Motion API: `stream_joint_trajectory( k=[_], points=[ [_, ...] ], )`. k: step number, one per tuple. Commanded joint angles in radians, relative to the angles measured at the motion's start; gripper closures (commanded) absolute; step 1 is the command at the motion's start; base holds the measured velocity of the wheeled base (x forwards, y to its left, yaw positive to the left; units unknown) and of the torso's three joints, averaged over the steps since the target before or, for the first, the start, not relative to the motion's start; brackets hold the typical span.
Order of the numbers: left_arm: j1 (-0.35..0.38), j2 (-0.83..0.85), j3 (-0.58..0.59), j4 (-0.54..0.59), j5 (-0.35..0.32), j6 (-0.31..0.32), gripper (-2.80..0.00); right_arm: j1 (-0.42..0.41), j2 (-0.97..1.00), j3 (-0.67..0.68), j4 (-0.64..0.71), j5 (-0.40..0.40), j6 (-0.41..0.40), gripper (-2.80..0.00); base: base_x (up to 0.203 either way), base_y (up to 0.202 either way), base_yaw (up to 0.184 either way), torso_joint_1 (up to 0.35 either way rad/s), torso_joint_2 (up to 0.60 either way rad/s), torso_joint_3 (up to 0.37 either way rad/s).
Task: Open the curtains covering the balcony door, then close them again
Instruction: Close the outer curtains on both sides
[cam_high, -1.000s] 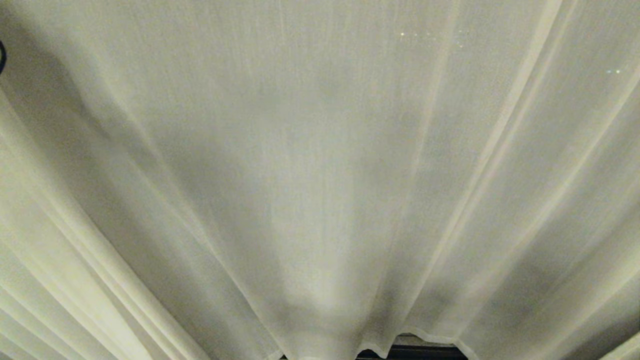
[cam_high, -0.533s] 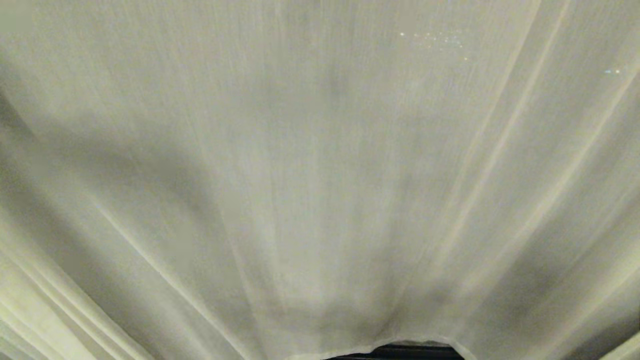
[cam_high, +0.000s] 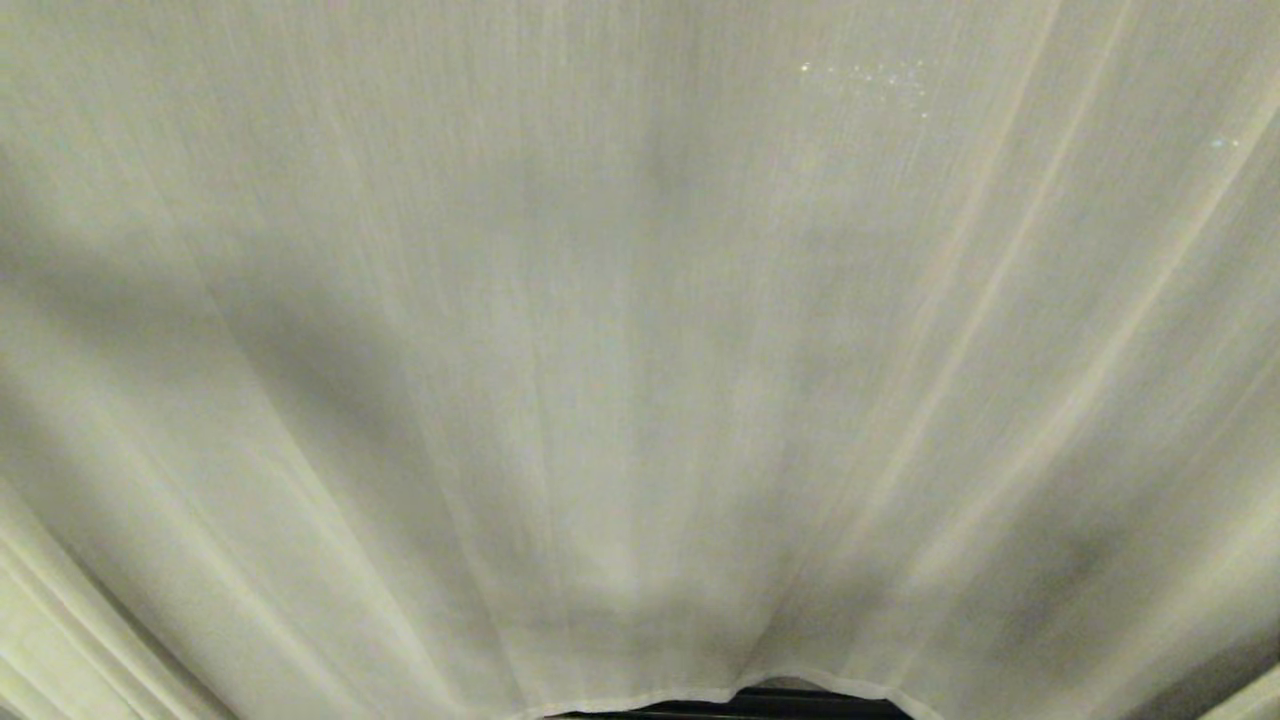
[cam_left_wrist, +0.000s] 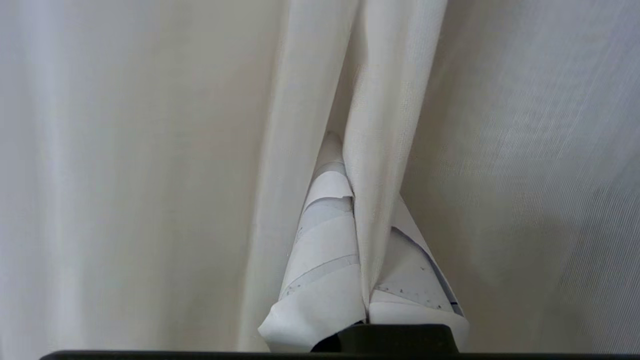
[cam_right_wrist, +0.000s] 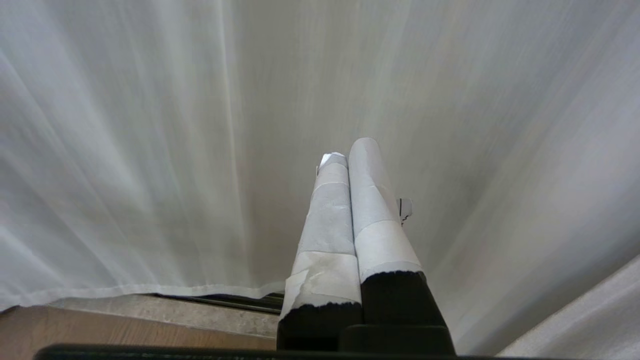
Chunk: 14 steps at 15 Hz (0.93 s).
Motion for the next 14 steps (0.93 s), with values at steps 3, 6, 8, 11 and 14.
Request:
stream_joint_trajectory(
  k=[3, 6, 8, 11, 14],
  points=[
    [-0.079, -0.121, 0.035, 0.002, -0.011, 0.0, 0.0, 0.0, 0.0, 0.0, 0.0, 0.0, -0.001, 0.0, 0.0, 0.0, 0.0, 0.0, 0.0, 0.0],
    [-0.145, -0.208, 0.104, 0.041, -0.012, 0.001, 0.0, 0.0, 0.0, 0.0, 0.0, 0.0, -0.001, 0.0, 0.0, 0.0, 0.0, 0.0, 0.0, 0.0],
    [-0.17, -0.24, 0.133, 0.046, -0.013, 0.003, 0.0, 0.0, 0.002, 0.0, 0.0, 0.0, -0.001, 0.0, 0.0, 0.0, 0.0, 0.0, 0.0, 0.0],
    [-0.191, -0.286, 0.184, 0.047, -0.015, 0.005, -2.8, 0.0, 0.002, 0.0, 0.0, 0.0, -0.001, 0.0, 0.0, 0.0, 0.0, 0.0, 0.0, 0.0],
    [-0.212, -0.349, 0.282, 0.047, -0.039, 0.005, -2.8, 0.0, 0.002, 0.0, 0.0, 0.0, -0.001, 0.0, 0.0, 0.0, 0.0, 0.0, 0.0, 0.0]
  ],
)
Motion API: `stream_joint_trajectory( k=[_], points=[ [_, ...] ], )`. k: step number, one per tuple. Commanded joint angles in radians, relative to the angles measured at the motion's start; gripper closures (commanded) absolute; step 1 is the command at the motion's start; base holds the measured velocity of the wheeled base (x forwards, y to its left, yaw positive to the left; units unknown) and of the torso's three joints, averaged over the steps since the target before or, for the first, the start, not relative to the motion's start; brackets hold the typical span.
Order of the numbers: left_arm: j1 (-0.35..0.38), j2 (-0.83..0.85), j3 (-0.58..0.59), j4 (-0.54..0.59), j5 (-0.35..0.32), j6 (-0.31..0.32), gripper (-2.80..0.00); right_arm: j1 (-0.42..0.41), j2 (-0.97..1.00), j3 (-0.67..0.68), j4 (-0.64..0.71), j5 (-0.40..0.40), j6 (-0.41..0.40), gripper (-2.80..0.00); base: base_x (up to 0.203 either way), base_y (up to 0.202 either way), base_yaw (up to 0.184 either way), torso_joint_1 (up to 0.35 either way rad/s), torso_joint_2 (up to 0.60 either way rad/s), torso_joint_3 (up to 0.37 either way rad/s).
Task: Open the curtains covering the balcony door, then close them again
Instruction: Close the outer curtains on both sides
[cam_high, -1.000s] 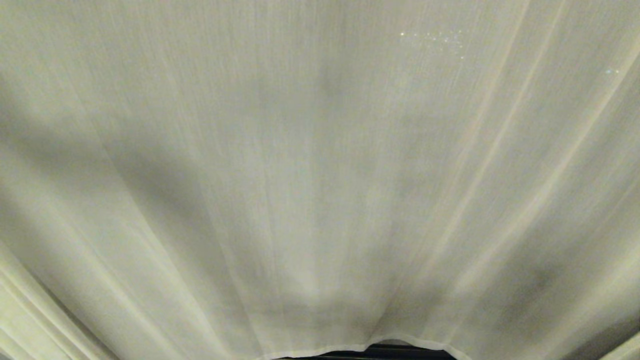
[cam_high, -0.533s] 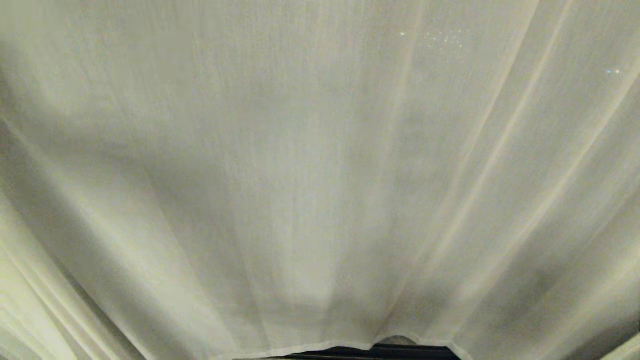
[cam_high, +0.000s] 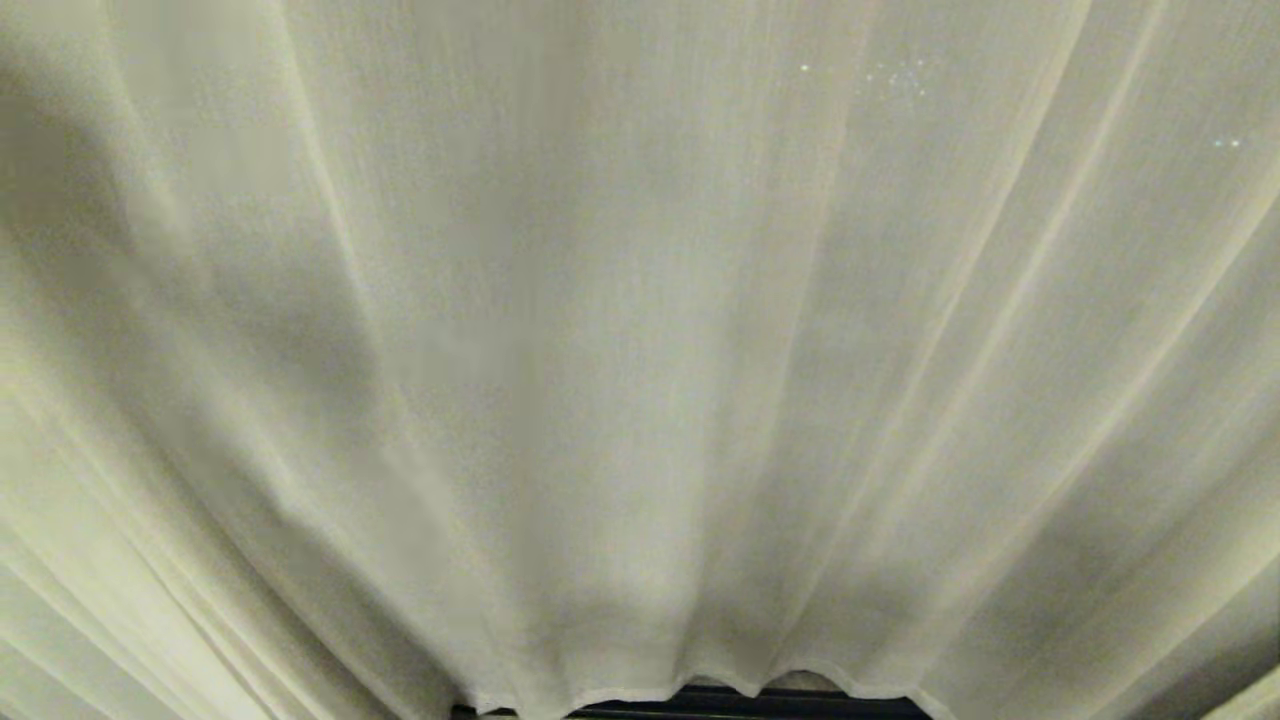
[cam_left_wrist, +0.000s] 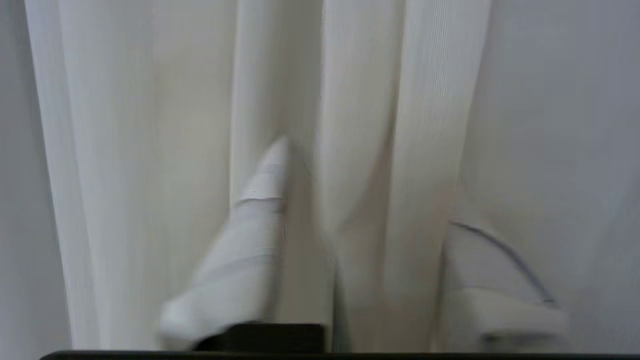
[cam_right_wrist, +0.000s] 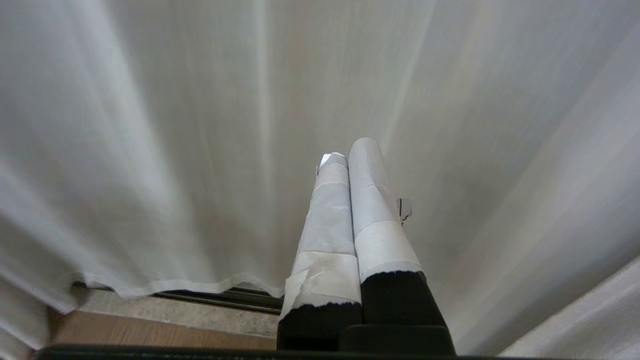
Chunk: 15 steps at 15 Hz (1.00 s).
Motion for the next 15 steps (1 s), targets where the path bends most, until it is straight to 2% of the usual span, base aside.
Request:
stream_joint_trajectory(
  k=[1, 4, 7, 12, 15],
  points=[
    [-0.024, -0.085, 0.096, -0.005, -0.021, -0.001, -2.8, 0.0, 0.001, 0.0, 0.0, 0.0, -0.001, 0.0, 0.0, 0.0, 0.0, 0.0, 0.0, 0.0],
    [-0.079, -0.18, 0.225, -0.003, -0.034, -0.001, -2.8, 0.0, 0.001, 0.0, 0.0, 0.0, -0.001, 0.0, 0.0, 0.0, 0.0, 0.0, 0.0, 0.0],
    [-0.128, -0.306, 0.309, 0.067, -0.035, -0.001, -2.8, 0.0, 0.002, 0.0, 0.0, 0.0, -0.001, 0.0, 0.0, 0.0, 0.0, 0.0, 0.0, 0.0],
    [-0.211, -0.605, 0.452, 0.261, -0.036, -0.001, -2.8, 0.0, 0.002, 0.0, 0.0, 0.0, -0.001, 0.0, 0.0, 0.0, 0.0, 0.0, 0.0, 0.0],
    [-0.258, -0.814, 0.529, 0.452, -0.037, 0.011, -2.8, 0.0, 0.0, 0.0, 0.0, 0.0, -0.001, 0.0, 0.0, 0.0, 0.0, 0.0, 0.0, 0.0]
  ],
)
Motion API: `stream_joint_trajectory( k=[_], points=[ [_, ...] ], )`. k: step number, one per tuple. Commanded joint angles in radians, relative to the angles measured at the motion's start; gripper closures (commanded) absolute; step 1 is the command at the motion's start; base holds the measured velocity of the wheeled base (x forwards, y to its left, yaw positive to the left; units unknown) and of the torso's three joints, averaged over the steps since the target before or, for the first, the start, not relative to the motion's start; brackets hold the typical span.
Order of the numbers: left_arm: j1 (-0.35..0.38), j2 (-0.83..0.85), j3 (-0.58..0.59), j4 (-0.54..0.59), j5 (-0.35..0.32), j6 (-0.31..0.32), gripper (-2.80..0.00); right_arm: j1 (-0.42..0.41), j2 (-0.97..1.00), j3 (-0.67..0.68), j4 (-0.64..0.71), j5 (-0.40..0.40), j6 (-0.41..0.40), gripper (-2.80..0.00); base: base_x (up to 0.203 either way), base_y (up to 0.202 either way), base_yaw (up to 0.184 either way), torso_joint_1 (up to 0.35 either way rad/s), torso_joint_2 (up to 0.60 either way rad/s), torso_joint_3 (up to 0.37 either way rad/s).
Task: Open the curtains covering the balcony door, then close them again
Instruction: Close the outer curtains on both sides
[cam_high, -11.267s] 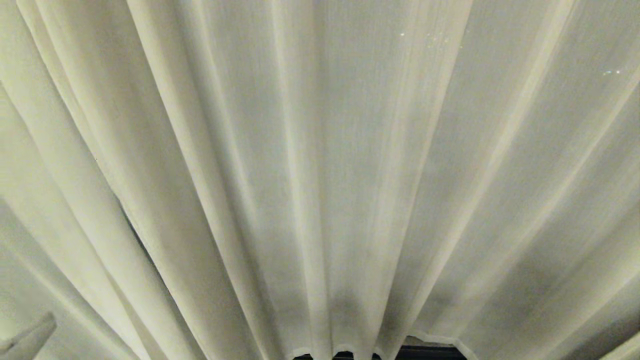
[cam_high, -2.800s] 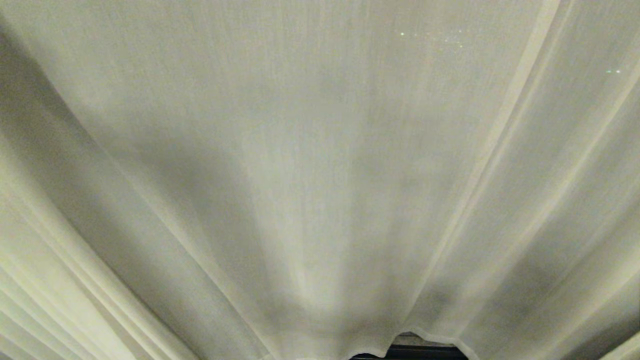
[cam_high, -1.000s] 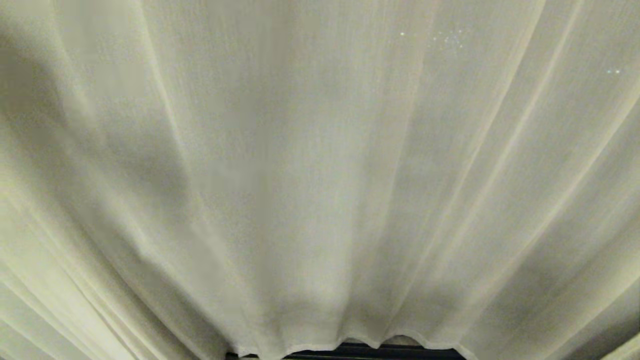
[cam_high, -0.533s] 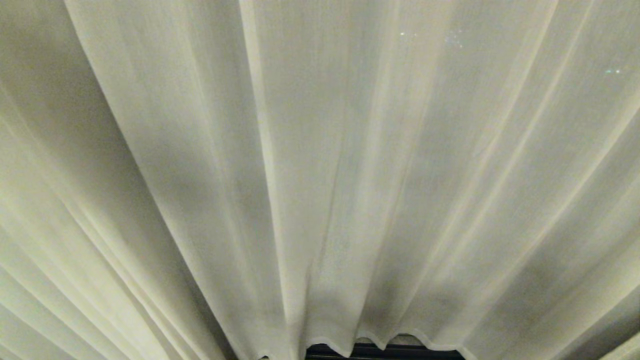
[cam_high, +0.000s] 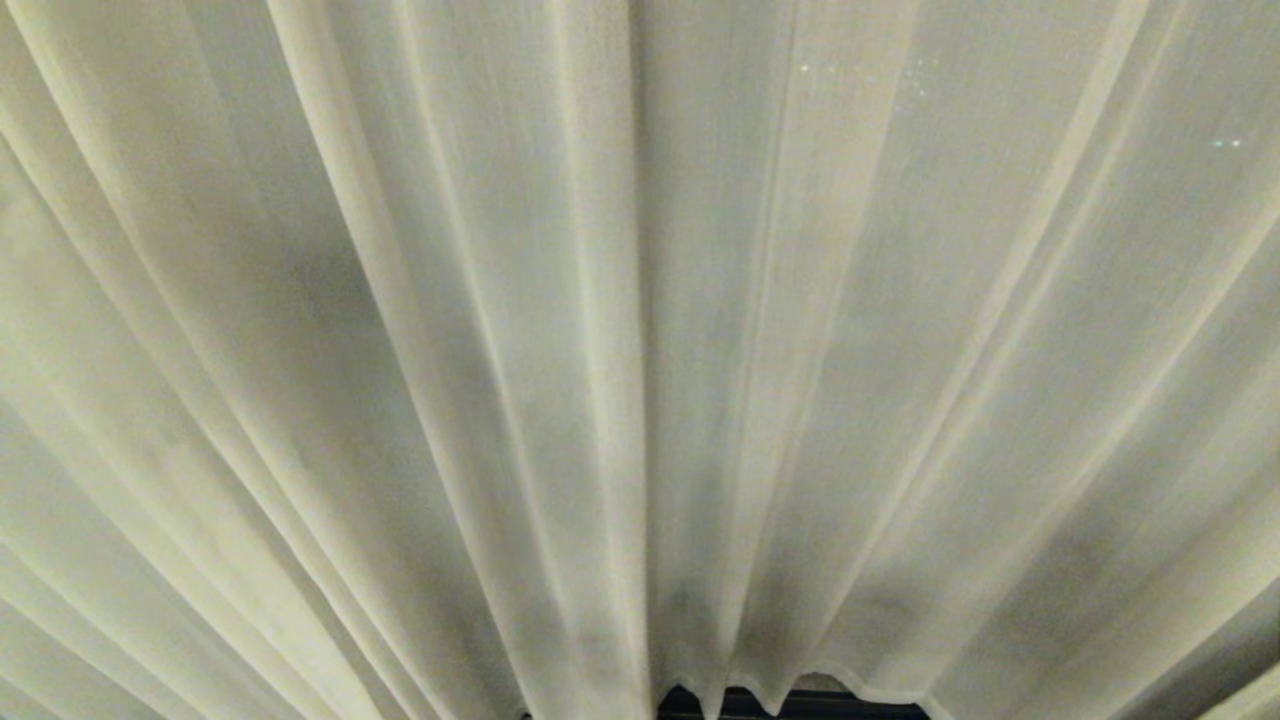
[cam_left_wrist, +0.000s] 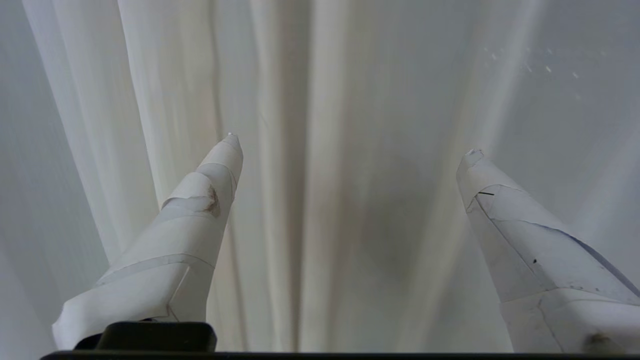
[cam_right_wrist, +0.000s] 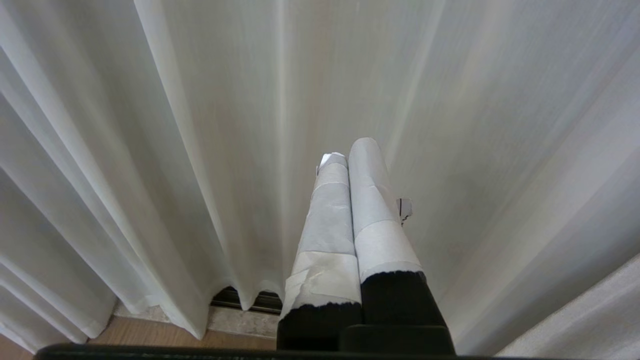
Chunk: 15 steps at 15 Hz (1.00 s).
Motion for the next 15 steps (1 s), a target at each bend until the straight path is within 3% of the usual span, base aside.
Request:
stream_joint_trajectory(
  k=[1, 3, 4, 10, 15],
  points=[
    [-0.028, -0.228, 0.064, 0.144, -0.001, 0.007, -2.8, 0.0, 0.002, 0.0, 0.0, 0.0, -0.001, 0.0, 0.0, 0.0, 0.0, 0.0, 0.0, 0.0],
    [-0.036, -0.325, 0.112, 0.267, -0.002, 0.013, -2.8, 0.0, 0.001, 0.0, 0.0, 0.0, -0.001, 0.0, 0.0, 0.0, 0.0, 0.0, 0.0, 0.0],
    [-0.037, -0.336, 0.128, 0.29, -0.002, 0.016, 0.0, 0.0, 0.002, 0.0, 0.0, 0.0, -0.001, 0.0, 0.0, 0.0, 0.0, 0.0, 0.0, 0.0],
    [-0.044, -0.367, 0.236, 0.28, -0.037, 0.019, 0.0, 0.0, 0.002, 0.0, 0.0, 0.0, -0.001, 0.0, 0.0, 0.0, 0.0, 0.0, 0.0, 0.0],
    [-0.148, -0.391, 0.403, 0.254, -0.021, 0.09, 0.0, 0.0, 0.002, 0.0, 0.0, 0.0, -0.001, 0.0, 0.0, 0.0, 0.0, 0.0, 0.0, 0.0]
  ],
)
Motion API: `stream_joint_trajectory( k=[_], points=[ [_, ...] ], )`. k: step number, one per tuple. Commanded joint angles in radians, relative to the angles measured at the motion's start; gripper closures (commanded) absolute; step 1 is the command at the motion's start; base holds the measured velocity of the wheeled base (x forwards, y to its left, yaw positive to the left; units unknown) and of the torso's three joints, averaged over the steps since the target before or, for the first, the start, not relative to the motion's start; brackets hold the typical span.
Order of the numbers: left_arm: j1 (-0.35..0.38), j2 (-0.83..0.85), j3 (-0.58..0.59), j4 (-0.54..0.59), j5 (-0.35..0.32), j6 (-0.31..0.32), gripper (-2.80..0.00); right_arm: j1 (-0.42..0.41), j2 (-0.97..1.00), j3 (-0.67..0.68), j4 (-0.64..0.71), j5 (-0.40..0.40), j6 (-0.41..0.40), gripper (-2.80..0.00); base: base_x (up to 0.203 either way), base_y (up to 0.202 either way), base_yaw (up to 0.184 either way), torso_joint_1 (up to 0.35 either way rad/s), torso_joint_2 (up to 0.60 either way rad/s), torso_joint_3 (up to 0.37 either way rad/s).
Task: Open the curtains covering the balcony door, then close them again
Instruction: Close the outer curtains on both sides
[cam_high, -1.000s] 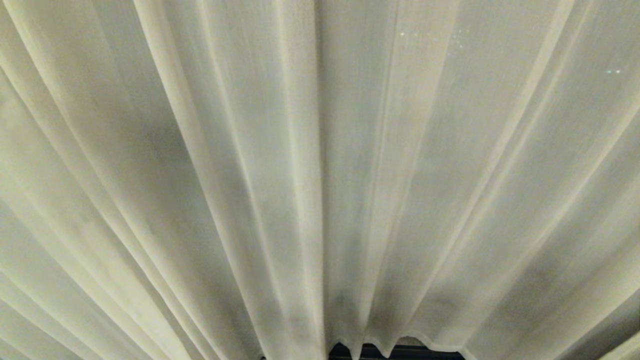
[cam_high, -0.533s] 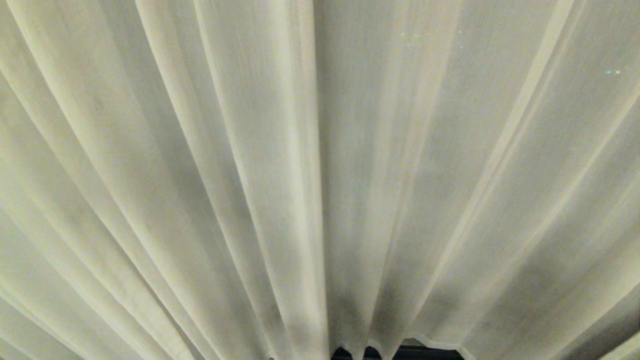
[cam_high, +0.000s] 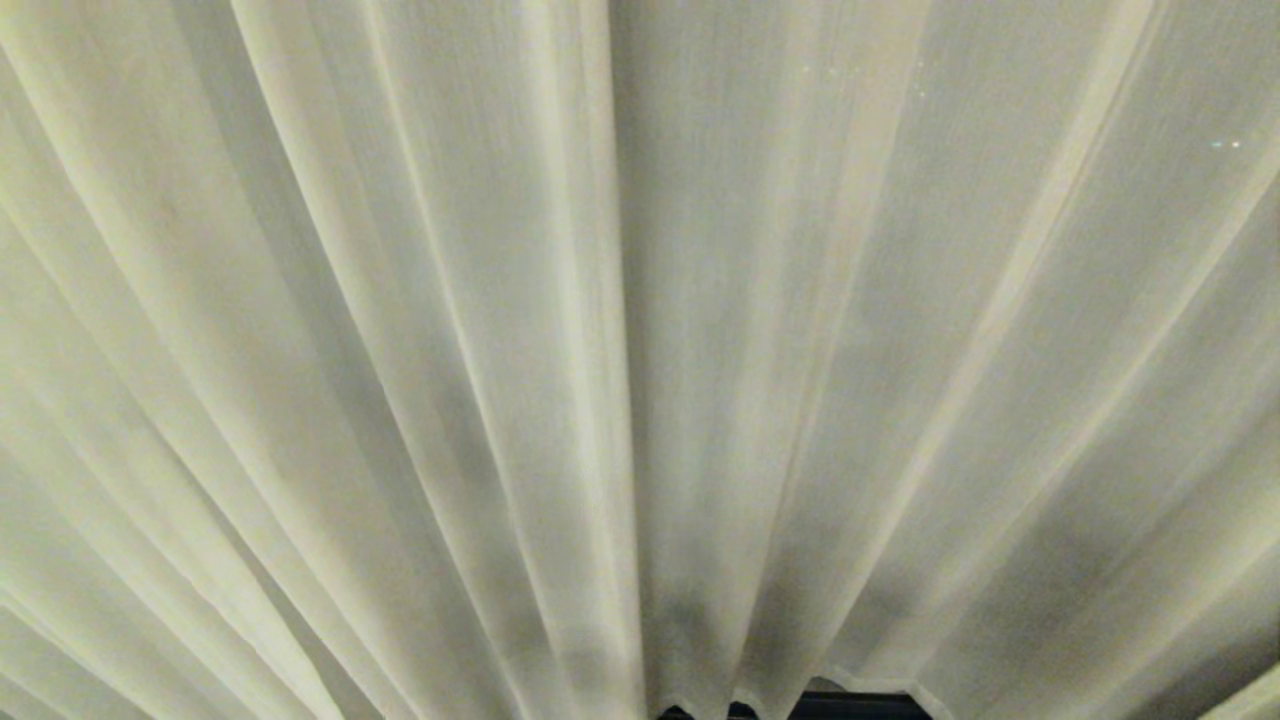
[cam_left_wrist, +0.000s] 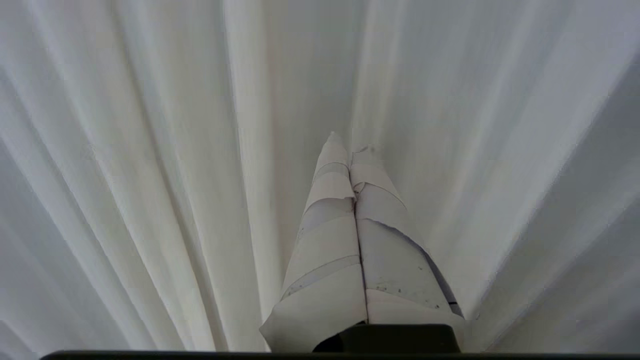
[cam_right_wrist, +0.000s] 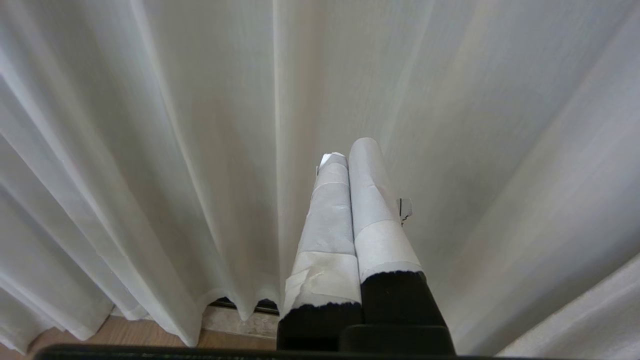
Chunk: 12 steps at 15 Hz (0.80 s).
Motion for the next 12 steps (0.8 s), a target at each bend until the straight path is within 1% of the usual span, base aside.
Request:
stream_joint_trajectory(
  k=[1, 2, 3, 4, 6, 7, 8, 10, 12],
  points=[
    [-0.075, -0.017, 0.089, -0.004, 0.005, 0.018, 0.0, 0.0, 0.001, 0.0, 0.0, 0.0, 0.0, 0.0, 0.0, 0.0, 0.0, 0.0, 0.0, 0.0],
    [-0.108, -0.032, 0.135, -0.004, 0.009, 0.026, 0.0, 0.0, 0.002, 0.0, 0.0, 0.0, 0.0, 0.0, 0.0, 0.0, 0.0, 0.0, 0.0, 0.0],
    [-0.141, -0.062, 0.18, -0.003, 0.029, 0.031, 0.0, 0.0, 0.002, 0.0, 0.0, 0.0, 0.0, 0.0, 0.0, 0.0, 0.0, 0.0, 0.0, 0.0],
    [-0.17, -0.104, 0.232, -0.004, 0.075, 0.04, 0.0, 0.0, 0.002, 0.0, 0.0, 0.0, 0.0, 0.0, 0.0, 0.0, 0.0, 0.0, 0.0, 0.0],
    [-0.229, -0.196, 0.338, -0.012, 0.193, 0.064, 0.0, 0.0, 0.002, 0.0, 0.0, 0.0, 0.0, 0.0, 0.0, 0.0, 0.0, 0.0, 0.0, 0.0],
    [-0.253, -0.243, 0.378, -0.012, 0.237, 0.075, 0.0, 0.0, 0.002, 0.0, 0.0, 0.0, 0.0, 0.0, 0.0, 0.0, 0.0, 0.0, 0.0, 0.0],
    [-0.263, -0.276, 0.386, 0.028, 0.257, 0.084, 0.0, 0.0, 0.002, 0.0, 0.0, 0.0, 0.0, 0.0, 0.0, 0.0, 0.0, 0.0, 0.0, 0.0],
    [-0.247, -0.339, 0.389, 0.156, 0.236, 0.109, 0.0, 0.0, 0.0, 0.0, 0.0, 0.0, 0.0, 0.0, 0.0, 0.0, 0.0, 0.0, 0.0, 0.0],
    [-0.227, -0.485, 0.389, 0.197, 0.234, 0.118, 0.0, 0.0, 0.002, 0.0, 0.0, 0.0, 0.0, 0.0, 0.0, 0.0, 0.0, 0.0, 0.0, 0.0]
  ],
)
